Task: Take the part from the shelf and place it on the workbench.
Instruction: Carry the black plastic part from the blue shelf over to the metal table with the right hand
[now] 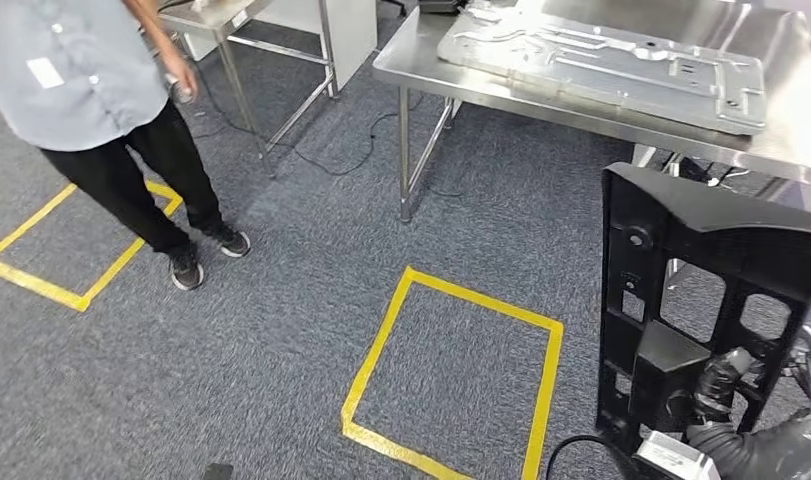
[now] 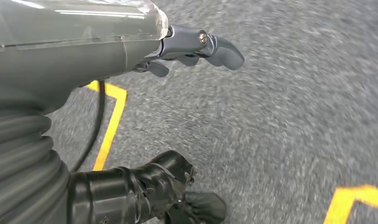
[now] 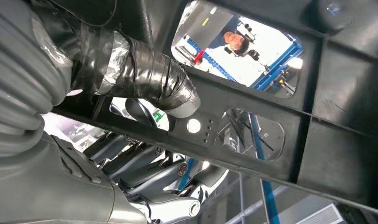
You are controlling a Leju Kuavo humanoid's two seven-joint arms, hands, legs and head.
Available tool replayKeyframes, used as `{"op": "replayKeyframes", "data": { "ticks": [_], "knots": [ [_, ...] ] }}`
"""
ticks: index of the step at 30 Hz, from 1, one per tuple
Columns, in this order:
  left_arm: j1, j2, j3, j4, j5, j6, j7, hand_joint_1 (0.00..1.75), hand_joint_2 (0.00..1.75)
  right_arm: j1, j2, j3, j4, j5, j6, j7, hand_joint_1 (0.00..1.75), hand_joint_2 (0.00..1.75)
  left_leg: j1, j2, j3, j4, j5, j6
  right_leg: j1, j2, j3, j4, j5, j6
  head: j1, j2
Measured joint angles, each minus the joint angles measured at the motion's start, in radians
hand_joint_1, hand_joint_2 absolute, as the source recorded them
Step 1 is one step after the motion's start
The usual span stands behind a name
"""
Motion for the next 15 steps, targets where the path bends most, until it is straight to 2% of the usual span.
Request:
{"op": "replayKeyframes", "data": {
  "ticks": [1,2,3,4,5,7,8,12,13,15],
  "knots": [
    [0.001,0.0,0.0,0.0,0.0,-0.002,-0.002,0.0,1.75,-0.001,-0.001,0.004,0.002,-0.002,0.0,0.002,1.75,1.75,0.001,-0.008,-0.034,0.064,-0.025,-0.002,0.0,0.007,0.0,0.001,-0.001,-0.002,0.0,0.0],
    [0.002,0.001,0.0,0.0,0.0,-0.004,-0.004,0.0,1.75,-0.001,-0.002,0.008,0.004,-0.003,0.0,0.003,1.75,1.75,0.001,-0.01,-0.059,0.107,-0.032,-0.003,0.001,0.014,0.0,0.002,-0.002,-0.002,0.0,0.0],
    [0.003,0.001,0.0,0.0,0.0,-0.006,-0.006,0.0,1.75,-0.001,-0.003,0.012,0.006,-0.003,0.0,0.004,1.75,1.75,0.002,-0.01,-0.068,0.113,-0.017,-0.004,0.001,0.022,0.001,0.004,-0.004,-0.002,0.0,0.0],
    [0.004,0.001,0.0,0.0,0.0,-0.008,-0.007,0.0,1.75,-0.001,-0.004,0.015,0.007,-0.003,0.0,0.005,1.75,1.75,0.003,-0.01,-0.058,0.079,0.016,-0.004,0.0,0.028,0.002,0.007,-0.006,0.0,0.0,0.0],
    [0.004,0.002,0.0,0.0,0.0,-0.008,-0.008,0.0,1.75,-0.001,-0.005,0.017,0.008,-0.003,0.0,0.005,1.75,1.75,0.004,-0.011,-0.034,0.016,0.059,-0.003,0.0,0.034,0.004,0.011,-0.01,0.002,0.0,0.0],
    [0.004,0.002,0.0,0.0,0.0,-0.011,-0.011,0.0,1.75,-0.002,-0.009,0.023,0.01,-0.006,0.0,0.007,1.75,1.75,0.004,-0.018,0.012,-0.098,0.109,0.004,0.001,0.041,0.001,0.022,-0.018,0.011,0.0,0.0],
    [0.003,0.002,0.0,0.0,0.001,-0.012,-0.013,0.0,1.75,-0.003,-0.012,0.027,0.01,-0.009,0.0,0.008,1.75,1.75,0.002,-0.02,0.022,-0.125,0.116,0.008,0.002,0.042,-0.002,0.027,-0.021,0.017,0.0,0.0],
    [0.001,0.003,0.0,0.0,0.002,-0.018,-0.017,0.0,1.75,-0.006,-0.025,0.044,0.011,-0.028,0.0,0.019,1.75,1.75,0.001,-0.019,0.025,-0.143,0.122,0.032,0.001,0.04,-0.009,0.037,-0.028,0.037,0.0,0.0],
    [0.001,0.004,0.0,0.0,0.002,-0.019,-0.018,0.0,1.75,-0.008,-0.031,0.049,0.011,-0.039,0.001,0.024,1.75,1.75,0.003,-0.017,0.026,-0.148,0.125,0.038,-0.001,0.036,-0.019,0.06,-0.045,0.042,0.0,0.0],
    [0.001,0.004,0.0,0.0,0.003,-0.021,-0.02,0.0,1.75,-0.014,-0.047,0.063,0.013,-0.072,0.01,0.034,1.75,1.75,0.004,-0.013,0.027,-0.152,0.128,0.045,-0.004,0.026,-0.067,0.165,-0.103,0.052,0.001,0.0]
  ]
}}
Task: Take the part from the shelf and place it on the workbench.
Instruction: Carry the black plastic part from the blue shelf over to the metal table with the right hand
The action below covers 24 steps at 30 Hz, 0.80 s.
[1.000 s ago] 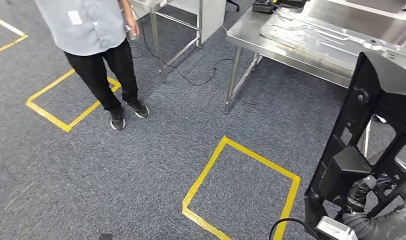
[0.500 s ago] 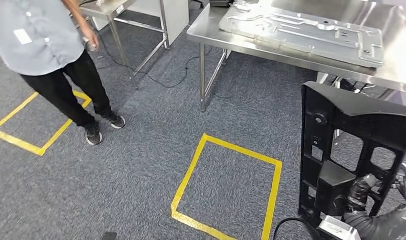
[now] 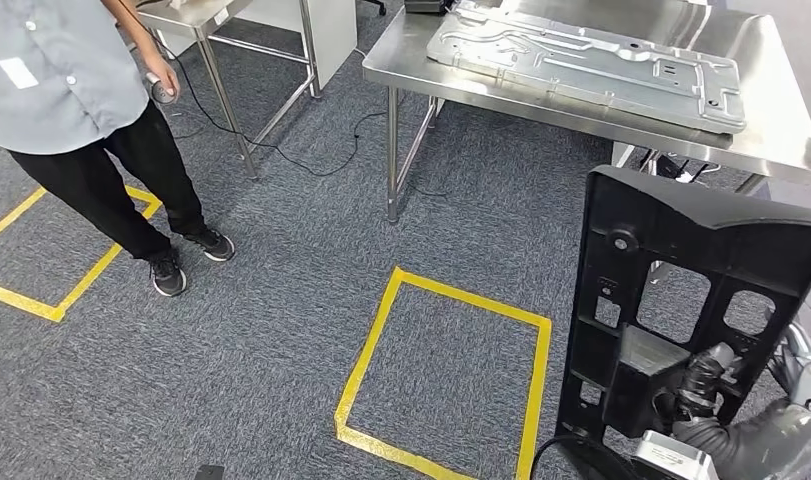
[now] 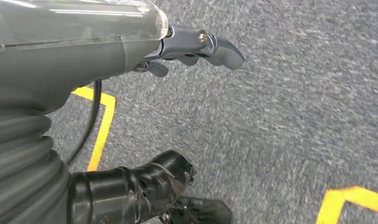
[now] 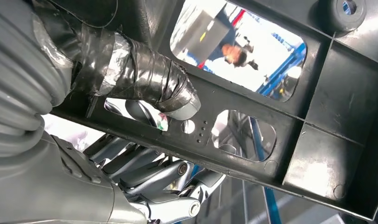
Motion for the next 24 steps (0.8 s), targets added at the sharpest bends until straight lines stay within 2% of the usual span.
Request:
{"op": "replayKeyframes", "data": {
  "ticks": [1,2,3,4,6,7,8,9,10,12,14,16,17,18,19,20,21,22,24],
  "knots": [
    [0.0,0.0,0.0,0.0,0.0,-0.002,-0.001,0.0,1.75,-0.003,-0.008,0.008,0.002,-0.017,0.007,0.004,1.75,1.75,-0.001,0.002,-0.001,0.0,0.0,0.001,-0.001,-0.002,-0.032,0.066,-0.028,0.004,0.0,0.0],
    [0.001,0.0,0.0,0.0,0.0,-0.004,-0.002,0.0,1.75,-0.004,-0.014,0.016,0.005,-0.032,0.015,0.007,1.75,1.75,-0.001,0.003,-0.001,0.001,-0.001,0.001,-0.002,-0.003,-0.057,0.116,-0.042,0.006,0.0,0.0],
    [0.001,0.0,0.0,0.0,0.001,-0.006,-0.002,0.0,1.75,-0.005,-0.019,0.022,0.007,-0.043,0.021,0.01,1.75,1.75,-0.001,0.004,-0.001,0.002,-0.001,0.001,-0.003,-0.004,-0.065,0.132,-0.037,0.007,0.0,0.0],
    [0.002,0.0,0.0,0.0,0.001,-0.007,-0.003,0.0,1.75,-0.005,-0.024,0.026,0.009,-0.048,0.024,0.01,1.75,1.75,-0.001,0.005,0.0,0.002,-0.002,0.001,-0.003,-0.005,-0.053,0.106,-0.013,0.007,0.0,0.0],
    [0.001,0.0,0.0,0.0,0.002,-0.01,-0.007,0.0,1.75,-0.008,-0.03,0.032,0.011,-0.054,0.025,0.01,1.75,1.75,-0.002,0.005,0.004,0.003,-0.004,-0.002,-0.002,-0.011,0.014,-0.027,0.052,0.0,0.0,0.0],
    [0.001,0.0,0.0,0.0,0.003,-0.013,-0.011,0.0,1.75,-0.011,-0.033,0.035,0.011,-0.055,0.026,0.01,1.75,1.75,-0.003,0.005,0.005,0.003,-0.006,-0.005,0.001,-0.014,0.044,-0.088,0.073,-0.005,0.0,0.0],
    [0.001,0.0,0.0,0.0,0.005,-0.017,-0.016,0.0,1.75,-0.013,-0.036,0.038,0.012,-0.055,0.027,0.009,1.75,1.75,-0.004,0.005,0.006,0.003,-0.007,-0.009,0.004,-0.016,0.063,-0.128,0.082,-0.01,0.0,0.0],
    [0.001,0.0,0.0,0.0,0.006,-0.021,-0.02,0.0,1.75,-0.014,-0.04,0.042,0.012,-0.054,0.029,0.008,1.75,1.75,-0.006,0.005,0.006,0.002,-0.007,-0.014,0.008,-0.016,0.069,-0.142,0.08,-0.015,0.0,0.0],
    [0.001,0.0,0.0,0.0,0.007,-0.024,-0.023,0.0,1.75,-0.015,-0.044,0.046,0.013,-0.051,0.031,0.007,1.75,1.75,-0.006,0.006,0.007,0.0,-0.007,-0.02,0.01,-0.014,0.067,-0.143,0.082,-0.019,0.0,0.0],
    [0.0,0.001,0.0,0.0,0.007,-0.027,-0.028,0.0,1.75,-0.015,-0.052,0.056,0.014,-0.043,0.037,0.008,1.75,1.75,-0.006,0.005,0.006,0.005,-0.013,-0.032,0.006,-0.012,0.071,-0.15,0.086,-0.03,0.0,0.0],
    [0.0,0.002,0.0,0.0,0.006,-0.029,-0.03,0.0,1.75,-0.017,-0.057,0.064,0.014,-0.037,0.04,0.009,1.75,1.75,-0.005,0.003,-0.018,0.062,-0.052,-0.04,0.0,-0.012,0.076,-0.159,0.09,-0.043,-0.001,0.0],
    [0.001,0.003,0.0,0.0,0.005,-0.029,-0.03,0.0,1.75,-0.019,-0.06,0.068,0.016,-0.036,0.04,0.01,1.75,1.75,-0.003,0.002,-0.073,0.182,-0.114,-0.044,0.002,-0.013,0.076,-0.159,0.089,-0.05,-0.001,0.0],
    [0.002,0.003,0.0,0.0,0.005,-0.03,-0.03,0.0,1.75,-0.019,-0.062,0.07,0.018,-0.036,0.039,0.011,1.75,1.75,-0.003,0.002,-0.1,0.237,-0.134,-0.045,0.003,-0.012,0.076,-0.159,0.088,-0.051,-0.001,0.0],
    [0.004,0.003,0.0,0.0,0.005,-0.03,-0.03,0.0,1.75,-0.02,-0.062,0.071,0.02,-0.036,0.037,0.012,1.75,1.75,-0.003,0.002,-0.116,0.266,-0.136,-0.046,0.004,-0.01,0.076,-0.158,0.087,-0.052,-0.001,0.0],
    [0.004,0.004,0.0,0.0,0.004,-0.03,-0.03,0.0,1.75,-0.02,-0.062,0.073,0.022,-0.036,0.035,0.013,1.75,1.75,-0.003,0.002,-0.115,0.26,-0.119,-0.045,0.004,-0.009,0.077,-0.156,0.086,-0.052,-0.001,0.0],
    [0.004,0.004,0.0,0.0,0.003,-0.03,-0.03,0.0,1.75,-0.021,-0.062,0.074,0.023,-0.036,0.031,0.015,1.75,1.75,-0.003,0.002,-0.096,0.218,-0.086,-0.043,0.004,-0.007,0.077,-0.153,0.084,-0.051,-0.001,0.0],
    [0.004,0.004,0.0,0.0,0.002,-0.03,-0.03,0.0,1.75,-0.022,-0.062,0.074,0.024,-0.036,0.028,0.016,1.75,1.75,-0.003,0.001,-0.067,0.151,-0.05,-0.039,0.004,-0.005,0.078,-0.149,0.081,-0.049,-0.001,0.0],
    [0.004,0.005,0.0,0.0,0.0,-0.03,-0.031,0.0,1.75,-0.022,-0.062,0.075,0.024,-0.036,0.025,0.017,1.75,1.75,-0.004,0.0,-0.038,0.088,-0.025,-0.036,0.006,-0.003,0.077,-0.144,0.077,-0.045,-0.001,0.0],
    [0.003,0.006,-0.001,0.0,-0.002,-0.031,-0.031,0.0,1.75,-0.024,-0.062,0.076,0.024,-0.036,0.022,0.018,1.75,1.75,-0.007,-0.004,-0.006,0.018,-0.008,-0.028,0.009,-0.001,0.074,-0.137,0.073,-0.036,-0.001,0.0]
  ]
}}
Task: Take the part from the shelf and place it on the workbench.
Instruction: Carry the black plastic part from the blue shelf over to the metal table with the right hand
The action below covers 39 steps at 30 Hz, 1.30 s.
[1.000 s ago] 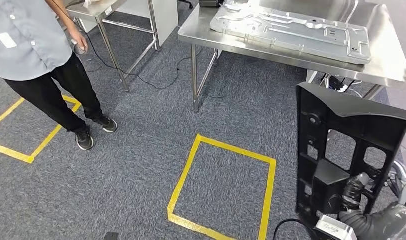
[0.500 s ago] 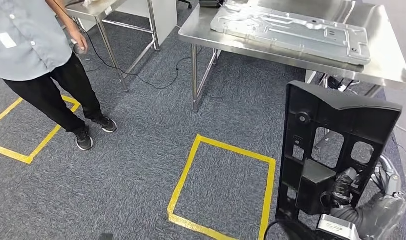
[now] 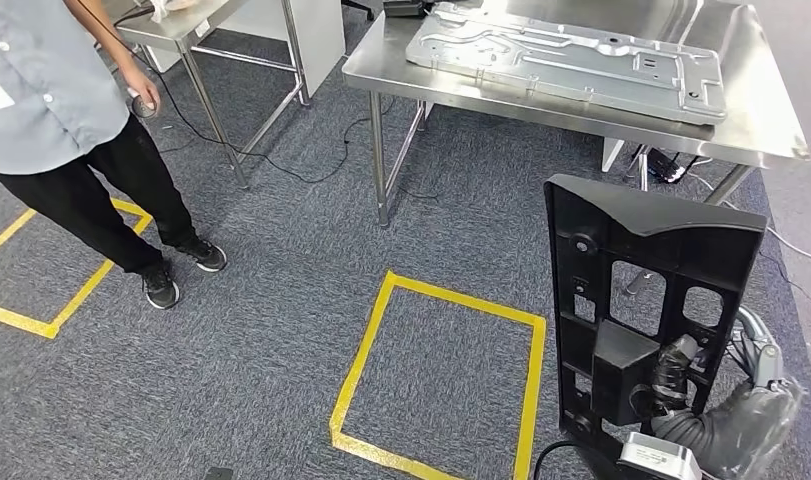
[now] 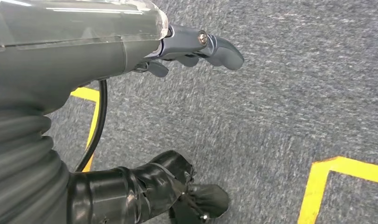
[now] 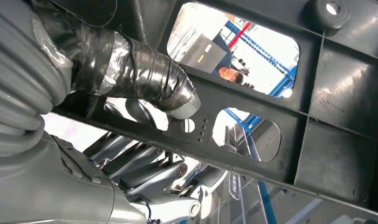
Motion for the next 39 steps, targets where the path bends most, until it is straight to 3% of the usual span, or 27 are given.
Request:
{"op": "replayKeyframes", "data": {
  "ticks": [4,6,8,9,10,12,14,15,19,21,23,24,25,26,28,30,36,38,39],
  "knots": [
    [0.001,0.0,0.0,0.0,-0.001,-0.001,-0.002,0.0,1.75,-0.003,-0.002,0.002,0.0,0.0,-0.001,0.002,1.75,1.75,0.001,0.002,0.008,-0.018,0.004,0.019,-0.002,-0.001,-0.005,0.014,-0.012,0.021,0.0,0.0],
    [0.0,0.0,0.0,0.0,-0.002,-0.001,-0.003,0.0,1.75,-0.006,-0.004,0.002,0.0,0.0,-0.003,0.003,1.75,1.75,0.006,0.004,0.014,-0.026,0.007,0.028,-0.006,-0.004,-0.047,0.1,-0.058,0.031,0.001,0.0],
    [0.0,0.0,-0.001,0.0,-0.002,-0.003,-0.003,0.0,1.75,-0.007,-0.005,0.002,0.003,0.0,-0.005,0.005,1.75,1.75,0.006,0.005,0.015,-0.027,0.005,0.031,-0.01,-0.006,-0.117,0.231,-0.109,0.039,0.001,0.0],
    [0.0,0.0,-0.001,0.0,-0.002,-0.004,-0.003,0.0,1.75,-0.007,-0.005,0.002,0.005,0.0,-0.006,0.006,1.75,1.75,0.006,0.005,0.017,-0.027,0.003,0.031,-0.012,-0.006,-0.141,0.27,-0.114,0.041,0.001,0.0],
    [0.001,0.0,-0.001,0.0,-0.002,-0.005,-0.003,0.0,1.75,-0.007,-0.006,0.003,0.006,0.001,-0.007,0.006,1.75,1.75,0.007,0.006,0.02,-0.026,0.0,0.03,-0.014,-0.007,-0.148,0.272,-0.099,0.043,0.001,0.0],
    [0.002,0.0,-0.001,0.0,-0.002,-0.006,-0.003,0.0,1.75,-0.007,-0.006,0.003,0.008,0.002,-0.009,0.007,1.75,1.75,0.007,0.005,0.031,-0.026,-0.008,0.025,-0.017,-0.01,-0.101,0.162,-0.023,0.041,0.001,0.0],
    [0.001,0.0,-0.001,0.0,-0.002,-0.007,-0.003,0.0,1.75,-0.009,-0.006,0.003,0.009,0.004,-0.012,0.007,1.75,1.75,0.004,0.005,0.039,-0.026,-0.019,0.015,-0.014,-0.015,-0.041,0.039,0.021,0.035,0.001,0.0],
    [0.001,0.0,-0.001,0.0,-0.002,-0.007,-0.003,0.0,1.75,-0.009,-0.006,0.004,0.009,0.005,-0.014,0.007,1.75,1.75,0.003,0.005,0.04,-0.026,-0.023,0.009,-0.011,-0.016,-0.027,0.009,0.022,0.03,0.001,0.0],
    [-0.001,0.0,-0.001,0.0,-0.002,-0.008,-0.003,0.0,1.75,-0.009,-0.006,0.004,0.009,0.009,-0.016,0.008,1.75,1.75,0.004,0.009,0.05,-0.018,-0.039,-0.012,-0.009,-0.011,-0.009,-0.009,0.01,0.006,0.0,0.0],
    [-0.002,0.0,-0.001,0.0,-0.003,-0.008,-0.004,0.0,1.75,-0.01,-0.006,0.004,0.009,0.01,-0.017,0.008,1.75,1.75,0.005,0.007,0.014,0.063,-0.077,-0.018,-0.012,-0.011,0.007,-0.017,0.007,-0.008,0.0,0.0],
    [-0.001,0.0,-0.001,0.0,-0.003,-0.008,-0.004,0.0,1.75,-0.011,-0.006,0.005,0.01,0.01,-0.018,0.009,1.75,1.75,0.005,0.006,-0.069,0.202,-0.127,-0.019,-0.008,-0.011,0.017,-0.018,-0.003,-0.016,0.0,0.0],
    [0.001,0.0,-0.001,0.0,-0.003,-0.008,-0.004,0.0,1.75,-0.011,-0.006,0.005,0.01,0.01,-0.018,0.009,1.75,1.75,0.005,0.006,-0.106,0.254,-0.134,-0.019,-0.006,-0.01,0.023,-0.017,-0.009,-0.019,0.0,0.0],
    [0.003,0.0,-0.001,0.0,-0.003,-0.008,-0.004,0.0,1.75,-0.01,-0.006,0.005,0.011,0.01,-0.018,0.009,1.75,1.75,0.005,0.006,-0.128,0.271,-0.12,-0.017,-0.004,-0.007,0.031,-0.017,-0.016,-0.019,0.0,0.0],
    [0.005,0.0,-0.001,0.0,-0.003,-0.008,-0.004,0.0,1.75,-0.01,-0.006,0.005,0.012,0.01,-0.018,0.01,1.75,1.75,0.005,0.006,-0.13,0.249,-0.085,-0.013,-0.003,-0.004,0.041,-0.017,-0.023,-0.019,-0.001,0.0],
    [0.007,0.001,-0.001,0.0,-0.003,-0.009,-0.004,0.0,1.75,-0.01,-0.006,0.005,0.013,0.01,-0.018,0.01,1.75,1.75,0.0,0.005,-0.092,0.127,0.003,0.001,0.0,-0.001,0.064,-0.017,-0.041,-0.016,0.0,0.0],
    [0.007,0.003,-0.002,0.0,-0.003,-0.009,-0.003,0.0,1.75,-0.011,-0.007,0.005,0.013,0.01,-0.019,0.01,1.75,1.75,-0.006,0.003,-0.052,0.029,0.037,0.013,0.003,0.002,0.075,-0.017,-0.058,-0.008,0.001,0.0],
    [0.003,0.004,-0.002,0.0,-0.003,-0.009,-0.002,0.0,1.75,-0.01,-0.007,0.005,0.014,0.01,-0.02,0.011,1.75,1.75,-0.01,0.003,-0.04,0.003,0.027,0.019,0.002,0.003,0.085,-0.017,-0.061,0.005,0.0,0.0],
    [0.003,0.004,-0.002,0.0,-0.003,-0.009,-0.002,0.0,1.75,-0.012,-0.008,0.005,0.015,0.003,-0.02,0.02,1.75,1.75,-0.005,0.001,-0.015,-0.016,0.02,0.033,-0.002,0.0,0.06,0.055,-0.081,0.021,0.001,0.0],
    [0.003,0.004,-0.002,0.0,-0.003,-0.009,-0.002,0.0,1.75,-0.013,-0.009,0.005,0.016,-0.002,-0.02,0.024,1.75,1.75,-0.002,0.001,0.0,-0.022,0.015,0.038,-0.004,-0.002,0.022,0.119,-0.105,0.03,0.001,0.0]
  ]
}}
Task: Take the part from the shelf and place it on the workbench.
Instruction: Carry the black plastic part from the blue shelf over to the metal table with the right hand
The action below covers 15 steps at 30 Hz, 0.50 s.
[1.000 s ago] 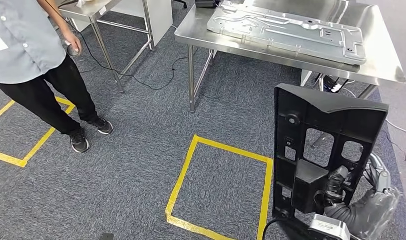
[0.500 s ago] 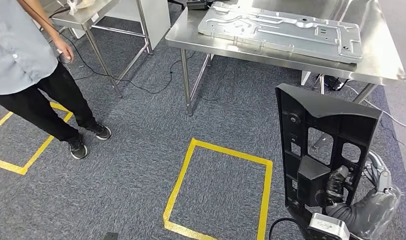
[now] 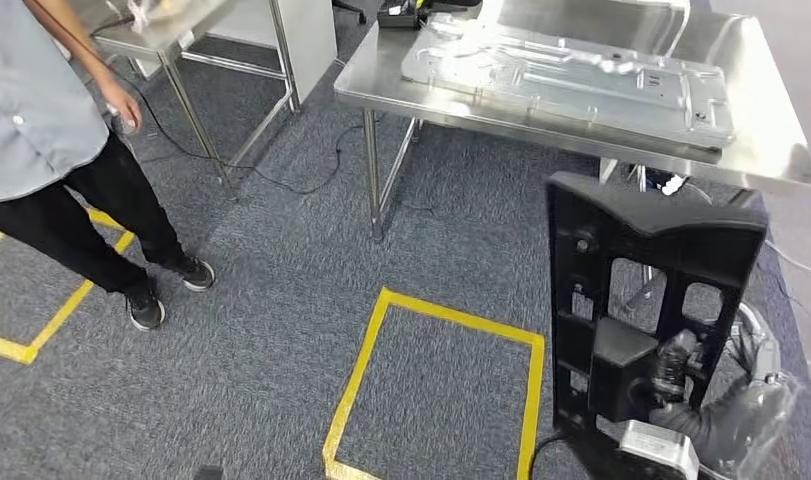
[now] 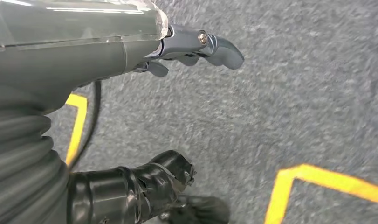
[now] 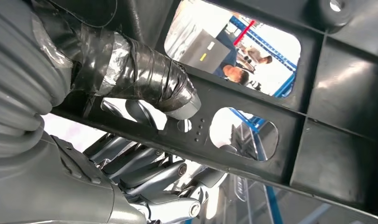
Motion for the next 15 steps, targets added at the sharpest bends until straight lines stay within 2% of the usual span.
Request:
{"op": "replayKeyframes", "data": {
  "ticks": [1,2,3,4,6,7,8,9,10,12,14,15],
  "knots": [
    [0.0,0.0,0.0,0.0,0.0,0.0,0.0,0.0,1.75,-0.001,-0.001,0.0,0.001,-0.005,0.0,0.004,1.75,1.75,0.003,-0.001,0.016,-0.005,-0.006,0.004,-0.004,-0.002,-0.047,0.074,-0.029,0.008,0.0,0.0],
    [0.001,0.0,0.0,0.0,0.0,0.0,0.0,0.0,1.75,0.0,-0.001,0.0,0.001,-0.009,0.0,0.004,1.75,1.75,0.003,-0.001,0.023,-0.005,-0.014,0.003,-0.007,-0.002,-0.088,0.121,-0.046,0.013,0.0,0.0],
    [0.003,-0.001,0.0,0.0,0.0,0.0,0.0,0.0,1.75,0.0,-0.001,0.0,0.001,-0.013,0.0,0.004,1.75,1.75,0.004,-0.001,0.032,-0.005,-0.022,0.001,-0.01,-0.003,-0.116,0.139,-0.046,0.017,0.0,0.0],
    [0.004,-0.002,0.0,0.0,0.0,0.0,0.0,0.0,1.75,0.0,-0.001,0.0,0.002,-0.017,0.0,0.004,1.75,1.75,0.006,-0.002,0.044,-0.005,-0.03,-0.002,-0.012,-0.004,-0.124,0.12,-0.024,0.02,0.0,0.0],
    [0.006,-0.003,0.0,0.0,0.0,0.0,0.0,0.0,1.75,0.0,-0.001,0.0,0.002,-0.024,0.0,0.004,1.75,1.75,0.01,-0.002,0.069,-0.006,-0.049,-0.01,-0.016,-0.008,-0.099,0.003,0.072,0.02,0.0,0.0],
    [0.006,-0.004,0.0,0.0,0.0,0.0,0.0,0.0,1.75,-0.001,-0.001,0.0,0.002,-0.026,0.0,0.004,1.75,1.75,0.011,-0.002,0.079,-0.006,-0.058,-0.016,-0.014,-0.012,-0.085,-0.053,0.105,0.017,0.001,0.0],
    [0.005,-0.004,0.0,0.0,0.0,0.0,0.0,0.0,1.75,-0.001,-0.001,0.0,0.003,-0.027,0.0,0.004,1.75,1.75,0.011,-0.002,0.085,-0.008,-0.066,-0.023,-0.011,-0.016,-0.075,-0.09,0.124,0.011,0.001,0.0],
    [0.004,-0.004,0.0,0.0,0.0,0.0,0.0,0.0,1.75,-0.001,-0.001,0.0,0.003,-0.029,-0.001,0.004,1.75,1.75,0.011,-0.001,0.092,-0.009,-0.07,-0.03,-0.008,-0.018,-0.07,-0.108,0.131,0.003,0.001,0.0],
    [0.003,-0.004,0.0,0.0,0.0,0.001,0.0,0.0,1.75,-0.001,-0.001,0.0,0.004,-0.031,-0.002,0.004,1.75,1.75,0.01,0.0,0.098,-0.008,-0.07,-0.037,-0.005,-0.017,-0.069,-0.11,0.125,-0.005,0.001,0.0],
    [0.002,-0.004,0.0,0.0,0.0,0.001,0.0,0.0,1.75,-0.001,-0.001,0.0,0.003,-0.034,-0.003,0.003,1.75,1.75,0.01,0.001,0.106,0.008,-0.071,-0.048,-0.007,-0.012,-0.053,-0.115,0.132,-0.019,0.001,0.0],
    [0.0,-0.004,0.0,0.0,0.001,0.002,-0.001,0.0,1.75,-0.001,-0.001,0.0,0.003,-0.034,-0.005,0.001,1.75,1.75,0.012,0.001,0.071,0.08,-0.092,-0.054,-0.009,-0.011,-0.037,-0.119,0.129,-0.03,0.0,0.0],
    [-0.001,-0.004,0.0,0.0,0.002,0.003,0.0,0.0,1.75,-0.001,-0.001,0.0,0.003,-0.034,-0.006,0.0,1.75,1.75,0.012,0.0,0.035,0.141,-0.117,-0.056,-0.01,-0.012,-0.032,-0.12,0.126,-0.035,0.0,0.0]
  ]
}}
